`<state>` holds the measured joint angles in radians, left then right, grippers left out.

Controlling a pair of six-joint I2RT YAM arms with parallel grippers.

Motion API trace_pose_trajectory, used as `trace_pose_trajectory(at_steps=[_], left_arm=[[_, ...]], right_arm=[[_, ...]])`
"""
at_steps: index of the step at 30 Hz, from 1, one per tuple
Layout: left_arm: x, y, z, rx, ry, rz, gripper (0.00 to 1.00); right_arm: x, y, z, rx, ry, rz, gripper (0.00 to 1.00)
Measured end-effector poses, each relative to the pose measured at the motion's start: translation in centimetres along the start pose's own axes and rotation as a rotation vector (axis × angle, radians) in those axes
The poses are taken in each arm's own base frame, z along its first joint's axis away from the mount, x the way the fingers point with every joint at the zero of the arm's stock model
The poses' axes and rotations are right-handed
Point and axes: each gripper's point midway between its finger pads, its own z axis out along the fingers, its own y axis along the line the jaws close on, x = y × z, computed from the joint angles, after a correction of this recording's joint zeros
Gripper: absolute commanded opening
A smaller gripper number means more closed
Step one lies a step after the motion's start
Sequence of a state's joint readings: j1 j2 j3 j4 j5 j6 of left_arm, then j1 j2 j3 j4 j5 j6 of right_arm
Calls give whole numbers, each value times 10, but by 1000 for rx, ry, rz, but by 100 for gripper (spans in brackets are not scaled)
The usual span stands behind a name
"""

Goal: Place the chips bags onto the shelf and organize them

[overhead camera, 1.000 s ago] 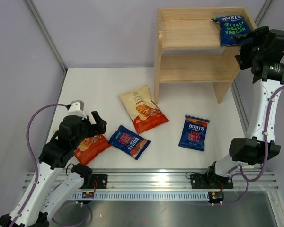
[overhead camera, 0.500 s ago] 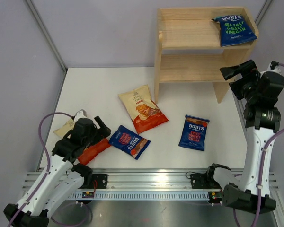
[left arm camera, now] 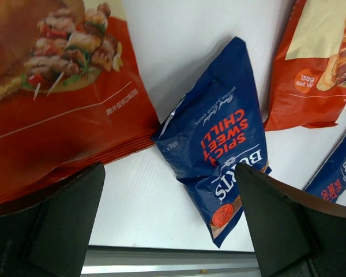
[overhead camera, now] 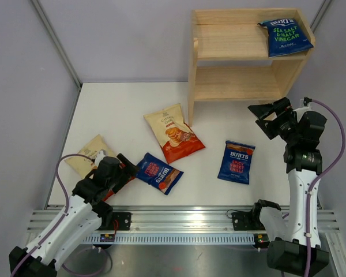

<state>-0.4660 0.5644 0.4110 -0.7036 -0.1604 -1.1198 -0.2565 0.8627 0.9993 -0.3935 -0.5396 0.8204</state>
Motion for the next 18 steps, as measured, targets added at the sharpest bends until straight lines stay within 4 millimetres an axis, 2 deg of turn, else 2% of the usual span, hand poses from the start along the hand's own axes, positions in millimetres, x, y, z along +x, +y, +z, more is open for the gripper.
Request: trace_pose_trajectory(at_steps=[5,10,14,18], left_arm=[[16,4,12,14,32,-41,99],[32,3,29,8,77,-69,99],[41,-15,36,57,93,-106,98],[49,-29,42,86,101,-135,92]], right_arm=[[22,1,4,-100,74,83,99],[48,-22,13,-112,143,180,99],[61,-33,16,-104,174,230,99],[62,-28,13,-133,176,230,100]])
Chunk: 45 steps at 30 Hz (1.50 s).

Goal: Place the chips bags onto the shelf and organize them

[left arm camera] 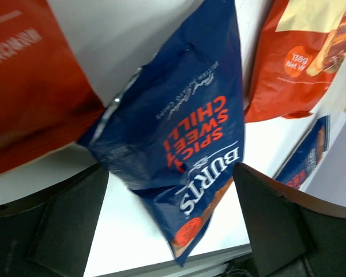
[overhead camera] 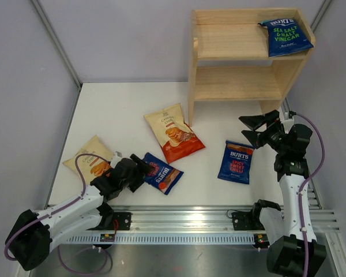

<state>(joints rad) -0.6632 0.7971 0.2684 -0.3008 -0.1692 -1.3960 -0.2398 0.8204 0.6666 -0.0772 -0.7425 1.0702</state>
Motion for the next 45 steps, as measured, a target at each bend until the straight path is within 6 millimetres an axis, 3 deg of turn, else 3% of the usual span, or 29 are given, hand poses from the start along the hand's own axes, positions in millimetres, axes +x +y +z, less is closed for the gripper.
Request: trace_pose_trajectory(at_steps=[4,8,11,12,15,19,23,25,27,31,33,36,39,45], left_arm=[[3,-6,7,6,-13,-32,85],[0,-8,14,0,-39,-60,72],[-3,-3,19,-27,-63,-70,50],[-4,-1,20,-36,-66,-62,31],[-3,7,24,-69,-73,-47,12],[-5,6,23,-63,-79,-23,0],[-12,-1,12,-16,-103,4,0],[-17,-8,3,28,-125,15,0],[-25,-19,-8,91,-154,22,0],[-38,-35,-29,194,-208,14,0],[-42,-39,-37,225,-226,9,0],[-45,-39,-43,234,-237,8,0],[-47,-43,-47,248,-242,3,0],[-55,-70,-68,325,-255,-30,0]], right_arm=[[1,14,-5,-47,-9,-28,99],[2,26,-11,-82,-21,-47,99],[4,31,-14,-97,-26,-49,100],[4,32,-15,-101,-28,-49,100],[5,35,-17,-112,-32,-55,99],[7,32,-16,-118,-24,-59,99],[16,20,-10,-118,17,-50,97],[30,12,-1,-110,72,-35,96],[54,6,10,-102,148,-32,96],[127,-1,26,-110,355,-45,92],[146,-8,30,-102,381,-40,92],[161,-14,37,-93,382,-36,92],[176,-6,42,-121,393,-50,92],[205,-2,47,-197,420,-68,91]])
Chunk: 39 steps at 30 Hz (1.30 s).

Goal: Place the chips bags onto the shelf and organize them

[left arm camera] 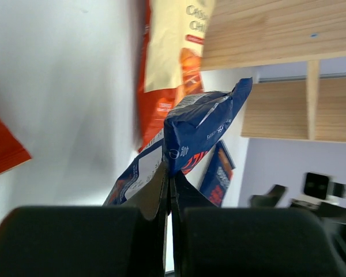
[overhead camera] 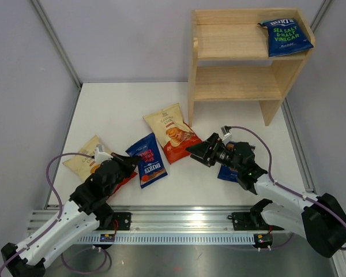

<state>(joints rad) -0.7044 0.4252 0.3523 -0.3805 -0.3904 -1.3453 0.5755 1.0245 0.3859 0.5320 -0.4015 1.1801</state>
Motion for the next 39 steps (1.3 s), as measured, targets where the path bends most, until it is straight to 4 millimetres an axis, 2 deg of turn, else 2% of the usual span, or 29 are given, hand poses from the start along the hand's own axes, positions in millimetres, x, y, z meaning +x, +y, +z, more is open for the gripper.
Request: trace_pose_trajectory(at_steps=[6,13,22,24,27,33,36,39], left_arm=[[-11,-40,-6,85,-18,-39,0],[-20,-85,-9,187,-26,-93,0],[-35,-155,-27,394,-30,-199,0],[-35,-167,-29,429,-19,-215,0],[-30,-183,-33,479,8,-239,0],[-7,-206,-47,563,94,-263,0],[0,-219,-59,605,125,-274,0],[-2,-231,-69,639,128,-288,0]], right_arm=[[29,-11,4,-34,46,-14,92],[39,9,9,-137,64,-64,92],[59,19,18,-222,123,-107,86],[64,25,19,-253,142,-122,80],[70,45,22,-333,162,-161,73],[63,85,21,-476,111,-241,71],[58,93,23,-494,89,-261,70],[54,93,24,-481,64,-273,70]])
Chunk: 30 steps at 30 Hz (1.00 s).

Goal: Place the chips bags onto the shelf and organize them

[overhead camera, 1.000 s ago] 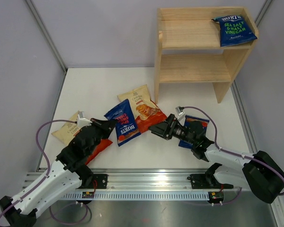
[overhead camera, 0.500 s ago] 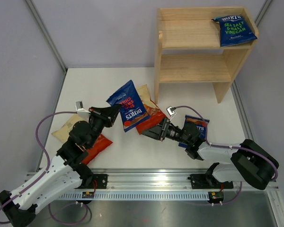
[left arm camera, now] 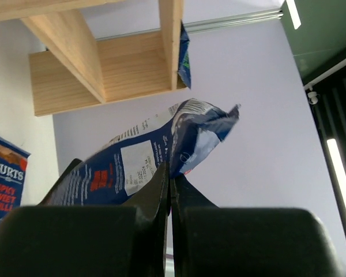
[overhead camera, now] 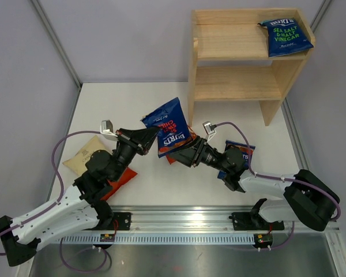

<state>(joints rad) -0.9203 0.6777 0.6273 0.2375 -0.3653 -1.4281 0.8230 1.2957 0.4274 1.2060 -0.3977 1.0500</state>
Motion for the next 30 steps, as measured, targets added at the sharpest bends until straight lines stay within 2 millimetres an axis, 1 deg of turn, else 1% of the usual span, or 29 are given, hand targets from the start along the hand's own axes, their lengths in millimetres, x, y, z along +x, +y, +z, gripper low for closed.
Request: trace_pose_trajectory(at_steps=[4,7,9,11,15,17,18,20,21,23,25,28,30], left_arm=[[-1,-12,0,28,-11,-5,0],[1,-15,1,35,-10,-10,0],[4,-16,2,38,-4,-13,0],[9,-16,4,41,9,-21,0],[21,-16,6,45,40,-44,0],[26,-18,5,52,54,-56,0],[28,-19,4,55,60,-61,0],[29,-23,2,64,65,-69,0],[29,-24,1,64,63,-72,0],[25,-26,-2,66,53,-82,0],[22,-29,-5,69,45,-93,0],[17,-26,-10,55,31,-105,0],[15,-23,-10,42,18,-109,0]], right_arm=[[-3,0,-2,28,-11,-13,72],[-6,2,-3,36,-24,-25,73],[-6,3,-4,34,-31,-35,72],[-8,5,-4,23,-37,-49,69],[-16,14,-3,-9,-74,-71,60],[-22,19,-3,-30,-103,-85,50],[-25,22,-2,-37,-118,-90,48],[-29,25,-4,-46,-141,-98,41],[-31,28,-5,-50,-151,-103,39],[-35,36,-8,-67,-170,-117,34],[-41,49,-12,-98,-191,-137,33],[-51,72,-19,-139,-233,-173,38],[-57,84,-24,-153,-256,-197,45]])
